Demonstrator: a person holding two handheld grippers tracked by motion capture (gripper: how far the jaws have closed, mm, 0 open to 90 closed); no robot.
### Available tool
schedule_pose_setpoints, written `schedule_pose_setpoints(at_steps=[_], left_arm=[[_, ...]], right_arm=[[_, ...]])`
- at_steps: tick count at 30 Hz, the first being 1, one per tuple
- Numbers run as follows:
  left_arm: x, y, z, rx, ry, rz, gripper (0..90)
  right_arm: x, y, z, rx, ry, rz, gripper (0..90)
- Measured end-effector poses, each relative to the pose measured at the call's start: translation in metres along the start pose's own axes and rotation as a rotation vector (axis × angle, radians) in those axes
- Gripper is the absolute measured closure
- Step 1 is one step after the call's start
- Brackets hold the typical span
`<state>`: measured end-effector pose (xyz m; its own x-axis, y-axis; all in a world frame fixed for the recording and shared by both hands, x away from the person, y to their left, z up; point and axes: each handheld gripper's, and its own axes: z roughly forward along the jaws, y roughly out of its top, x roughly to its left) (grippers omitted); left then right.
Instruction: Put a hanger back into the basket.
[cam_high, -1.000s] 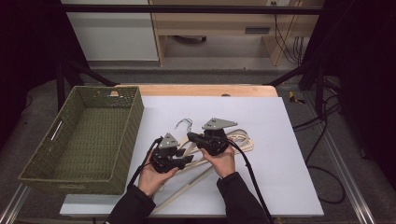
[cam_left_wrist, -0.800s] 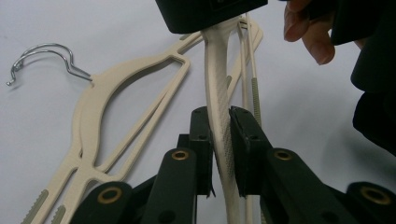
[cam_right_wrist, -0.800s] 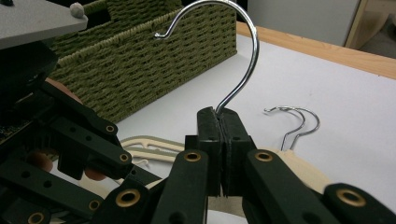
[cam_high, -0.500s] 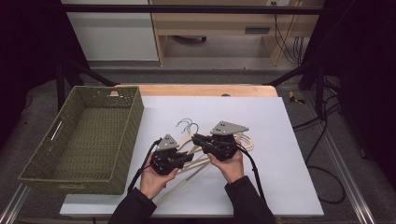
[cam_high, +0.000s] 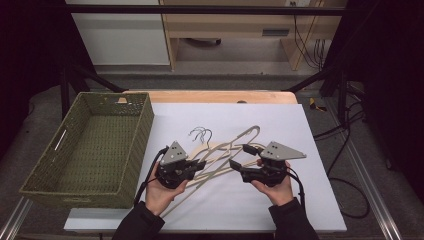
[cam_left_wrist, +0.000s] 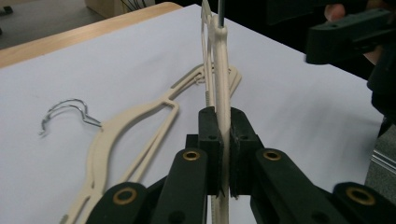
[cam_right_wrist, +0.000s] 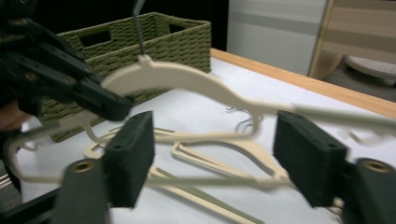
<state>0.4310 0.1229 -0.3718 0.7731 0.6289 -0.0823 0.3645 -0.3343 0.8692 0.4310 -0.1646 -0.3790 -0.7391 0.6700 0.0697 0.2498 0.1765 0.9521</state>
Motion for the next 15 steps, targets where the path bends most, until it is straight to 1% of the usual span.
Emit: schedule_pose_setpoints(at_steps=[2, 5, 7, 9, 13, 15], left_arm=[[0.003, 0.003, -0.005, -0.011, 0.006, -0.004, 85.6], [0.007, 0.009, -0.015, -0.03, 0.014, -0.005, 85.6], [0.01, 0.015, -0.025, -0.039, 0.019, 0.003, 85.6], [0.012, 0.02, -0.033, -0.049, 0.028, 0.009, 85.6], [0.02, 0.03, -0.052, -0.065, 0.054, 0.022, 85.6], [0.025, 0.035, -0.061, -0.072, 0.065, 0.025, 85.5]], right_arm=[[-0.006, -0.004, -0.009, -0.009, -0.018, 0.016, 21.4], [-0.012, -0.008, -0.016, -0.016, -0.037, 0.038, 14.0], [-0.017, -0.01, -0.021, -0.02, -0.054, 0.052, 11.2], [-0.02, -0.011, -0.025, -0.018, -0.066, 0.054, 7.0], [-0.024, -0.013, -0.034, -0.016, -0.076, 0.043, 3.9], [-0.026, -0.015, -0.038, -0.014, -0.093, 0.043, 3.7]])
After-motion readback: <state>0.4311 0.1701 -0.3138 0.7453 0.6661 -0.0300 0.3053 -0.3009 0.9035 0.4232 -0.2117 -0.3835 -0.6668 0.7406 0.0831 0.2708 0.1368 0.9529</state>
